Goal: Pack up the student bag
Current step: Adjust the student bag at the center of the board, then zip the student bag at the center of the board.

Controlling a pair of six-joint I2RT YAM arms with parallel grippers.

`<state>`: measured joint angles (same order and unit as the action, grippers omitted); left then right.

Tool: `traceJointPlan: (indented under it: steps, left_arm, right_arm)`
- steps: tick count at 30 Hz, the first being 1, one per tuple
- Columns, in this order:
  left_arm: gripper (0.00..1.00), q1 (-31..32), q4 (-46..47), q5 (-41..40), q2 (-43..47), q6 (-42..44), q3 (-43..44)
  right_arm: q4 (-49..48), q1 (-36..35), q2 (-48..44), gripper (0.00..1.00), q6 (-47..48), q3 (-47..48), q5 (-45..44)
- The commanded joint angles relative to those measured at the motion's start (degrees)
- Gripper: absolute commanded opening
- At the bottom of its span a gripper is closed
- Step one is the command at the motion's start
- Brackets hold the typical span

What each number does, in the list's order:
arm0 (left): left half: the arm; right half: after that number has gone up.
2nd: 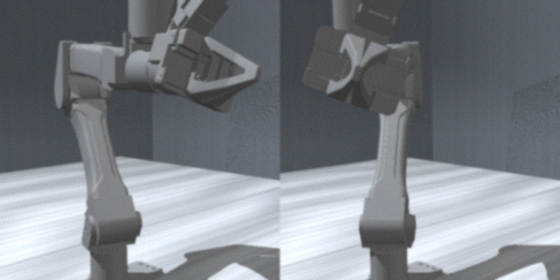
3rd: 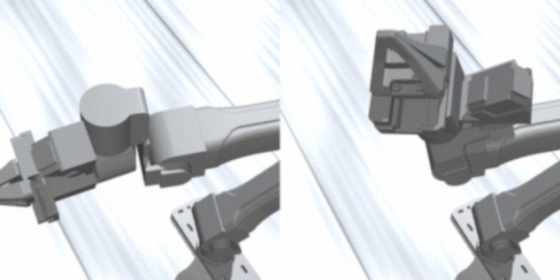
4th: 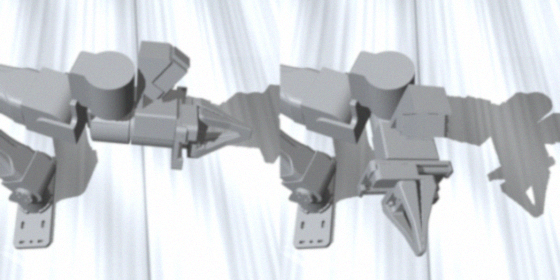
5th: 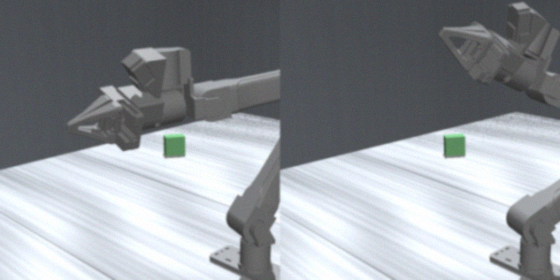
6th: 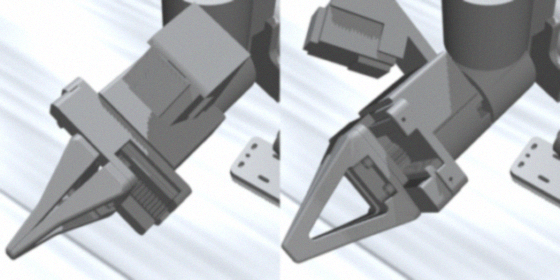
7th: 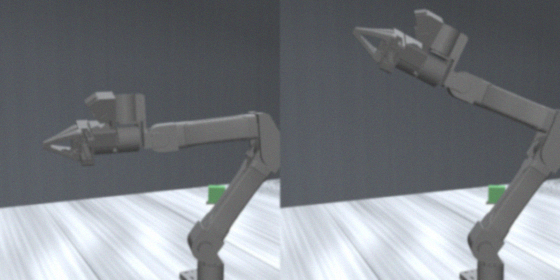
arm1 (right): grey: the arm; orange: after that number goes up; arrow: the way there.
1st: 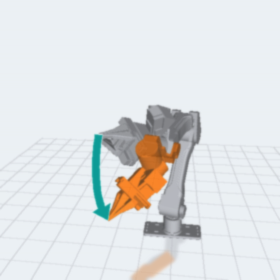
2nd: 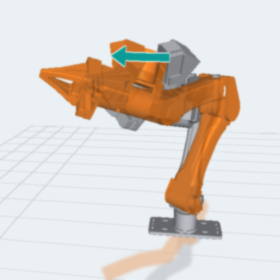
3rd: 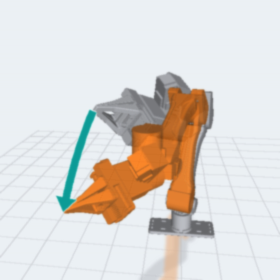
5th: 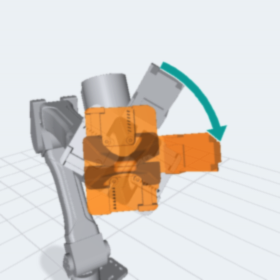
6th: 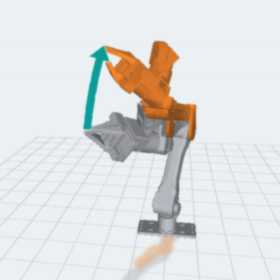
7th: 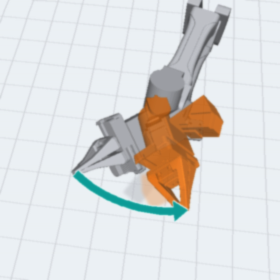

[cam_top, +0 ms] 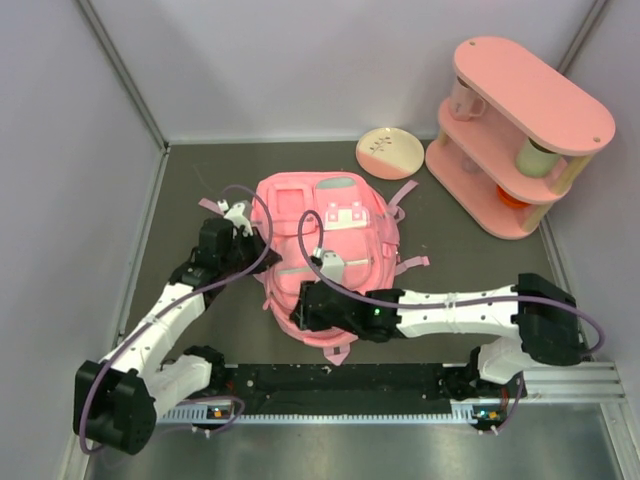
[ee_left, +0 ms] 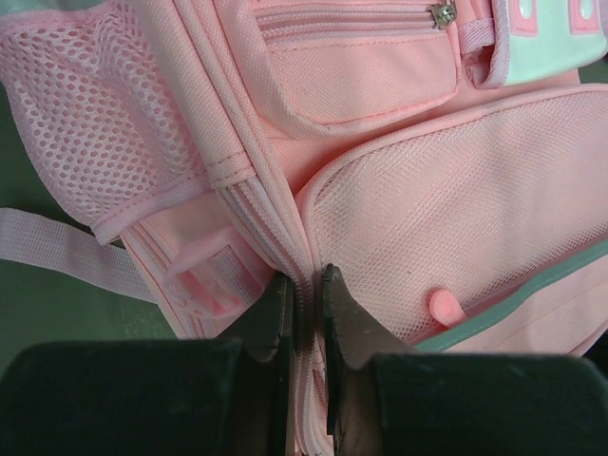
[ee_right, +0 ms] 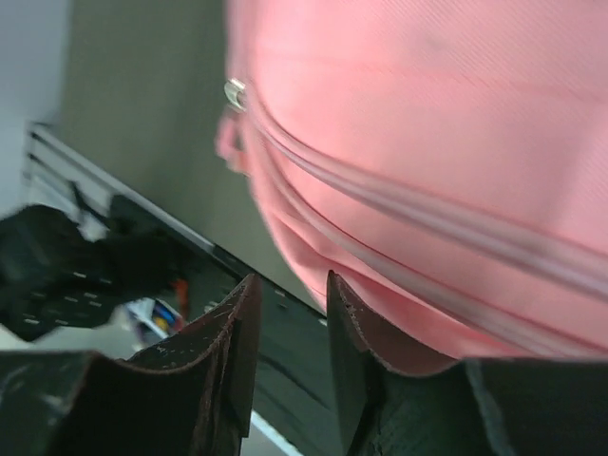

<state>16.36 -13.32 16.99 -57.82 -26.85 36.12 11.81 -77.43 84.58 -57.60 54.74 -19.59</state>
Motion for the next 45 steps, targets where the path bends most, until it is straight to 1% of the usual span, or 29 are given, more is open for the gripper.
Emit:
traceJointPlan:
  steps: [1,2,3,4,6,7,8,10,11,13,14,15,16,18,19,21,22,23,24,25,26,27,29,30,31,34,39,44,45]
  left_arm:
    - [0.00,0.1,-3.1,5.2,3.6,2.2,0.3]
    - [0.00,0.2,-4.2,5.5,4.6,2.0,0.0]
    - [0.00,0.2,-5.0,4.9,5.2,1.9,-0.3]
    - [0.00,0.2,-5.6,4.4,5.9,1.6,-1.0]
    - [0.00,0.2,-5.8,3.8,7.8,1.0,-2.1]
    - [0.00,0.2,-5.8,4.1,8.2,-0.1,-3.3]
    - [0.00,0.2,-4.9,4.5,9.0,-0.8,-4.0]
    - [0.00,0.3,-3.3,6.2,9.7,-3.3,-6.6]
    - [0.05,0.4,-2.6,6.4,9.9,-4.4,-7.5]
    - [0.08,1.4,0.7,7.8,10.1,-7.6,-10.0]
    - [0.15,2.1,1.8,7.7,10.1,-8.9,-10.6]
    - [0.20,3.0,4.0,7.4,10.0,-10.1,-11.7]
    - [0.23,5.2,4.9,5.9,10.0,-12.2,-12.0]
    - [0.35,7.9,7.1,3.7,9.6,-15.1,-12.1]
    - [0.37,10.2,7.4,1.9,9.0,-15.9,-12.0]
    - [0.56,11.8,8.0,0.7,8.5,-17.3,-11.8]
    - [0.58,12.4,8.2,0.2,8.3,-17.4,-11.8]
    - [0.63,12.5,8.1,-0.9,8.3,-17.4,-11.9]
    - [0.71,12.4,7.6,-1.9,8.4,-16.5,-11.8]
    - [0.73,12.4,5.7,-3.0,8.7,-15.9,-11.4]
    - [0.75,12.4,4.6,-6.0,8.9,-15.3,-10.9]
    - [0.77,12.4,3.9,-7.1,8.9,-13.9,-10.0]
    - [0.79,12.4,3.3,-10.1,9.0,-13.4,-9.2]
    - [0.80,12.3,3.4,-10.7,9.0,-13.4,-8.4]
    - [0.81,12.3,3.7,-11.0,9.2,-13.3,-8.1]
    - [0.82,12.3,7.8,-10.8,8.5,-13.4,-7.2]
    - [0.84,12.3,12.4,-11.1,5.3,-14.5,-5.5]
    - [0.84,12.3,12.9,-11.2,0.8,-14.7,-4.2]
    - [0.84,12.3,14.7,-11.1,-0.4,-14.9,-4.3]
  right_arm:
    - [-6.6,-0.4,4.5,0.35,-6.6,5.2,-2.4]
    - [-3.9,0.3,5.5,0.35,-8.7,6.8,-2.7]
    - [2.5,2.3,7.3,0.35,-10.5,7.3,-1.6]
    - [4.9,3.8,7.5,0.34,-13.6,7.4,-1.0]
    - [5.0,7.5,6.5,0.34,-16.2,2.5,0.9]
    - [2.4,8.9,4.7,0.34,-16.6,0.4,1.7]
    - [1.2,10.3,3.9,0.34,-16.1,-2.9,3.0]
    - [0.7,14.2,1.6,0.35,-15.0,-4.8,3.2]
    - [0.4,15.5,1.1,0.35,-13.7,-5.7,3.0]
    - [0.9,19.1,0.7,0.36,-9.6,-5.7,2.8]
    - [1.2,20.5,0.9,0.36,-8.6,-5.3,3.6]
    - [1.1,21.9,1.0,0.39,-5.9,-5.1,4.2]
    - [1.2,24.8,1.4,0.40,-4.5,-4.8,4.7]
    - [1.9,27.8,1.9,0.40,0.1,-4.1,4.1]
    - [1.9,31.0,1.9,0.40,1.8,-3.7,3.8]
    - [1.5,34.3,1.9,0.40,5.8,-3.0,6.4]
    - [1.6,35.4,1.9,0.40,7.6,-1.4,7.5]
    - [3.2,35.9,0.3,0.40,9.2,-0.5,7.6]
    - [3.5,35.7,-1.0,0.40,11.6,0.0,7.3]
    - [3.5,35.5,-2.3,0.41,12.2,-0.1,7.8]
    - [3.3,35.2,-4.0,0.43,12.4,-0.3,11.4]
    - [2.9,34.4,-6.6,0.50,11.7,-0.8,12.4]
    - [3.0,30.3,-9.0,0.52,9.9,-2.5,12.9]
    - [2.5,28.8,-10.6,0.58,7.9,-3.2,12.5]
    - [1.8,27.2,-11.1,0.59,7.1,-4.6,11.8]
    - [0.2,21.5,-10.8,0.59,5.0,-5.7,9.3]
    - [-2.9,20.4,-6.8,0.57,3.6,-5.3,11.4]
    - [-3.4,20.2,-4.4,0.57,2.8,-4.9,10.1]
    - [-3.5,20.2,-4.1,0.56,3.2,-4.6,10.1]
